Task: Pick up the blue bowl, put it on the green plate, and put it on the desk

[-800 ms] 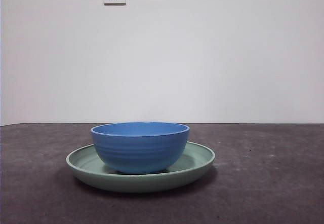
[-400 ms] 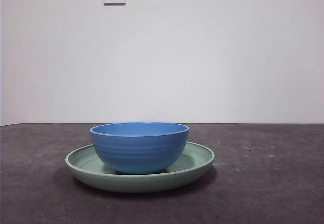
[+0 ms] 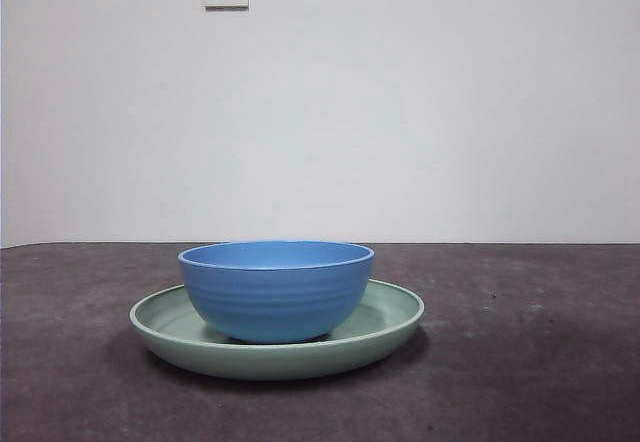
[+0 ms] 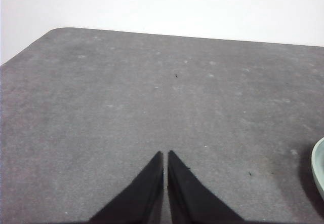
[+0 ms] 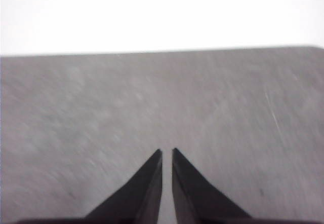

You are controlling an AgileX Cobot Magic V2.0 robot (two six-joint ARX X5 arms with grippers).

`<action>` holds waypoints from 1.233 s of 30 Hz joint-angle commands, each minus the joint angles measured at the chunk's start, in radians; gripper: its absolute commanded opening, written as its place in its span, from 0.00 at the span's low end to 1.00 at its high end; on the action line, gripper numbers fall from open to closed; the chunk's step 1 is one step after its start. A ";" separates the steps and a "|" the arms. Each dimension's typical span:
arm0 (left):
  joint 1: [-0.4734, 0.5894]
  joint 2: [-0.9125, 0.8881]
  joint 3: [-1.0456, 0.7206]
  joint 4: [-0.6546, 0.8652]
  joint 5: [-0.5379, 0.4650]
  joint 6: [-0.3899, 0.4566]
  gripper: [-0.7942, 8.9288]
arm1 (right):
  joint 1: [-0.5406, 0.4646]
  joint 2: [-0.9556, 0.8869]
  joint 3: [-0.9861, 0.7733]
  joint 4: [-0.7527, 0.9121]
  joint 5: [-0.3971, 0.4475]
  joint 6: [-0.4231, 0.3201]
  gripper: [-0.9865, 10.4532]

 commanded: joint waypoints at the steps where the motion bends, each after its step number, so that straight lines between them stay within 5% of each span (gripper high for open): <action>1: 0.002 -0.001 -0.021 -0.007 -0.003 -0.003 0.10 | -0.029 -0.039 -0.097 0.042 0.009 -0.016 0.11; 11: 0.002 -0.001 -0.021 -0.008 -0.003 -0.003 0.10 | -0.032 -0.040 -0.258 0.228 0.019 -0.014 0.11; 37: 0.002 -0.001 -0.021 -0.007 -0.003 -0.003 0.10 | 0.031 -0.040 -0.257 0.235 0.046 -0.060 0.11</action>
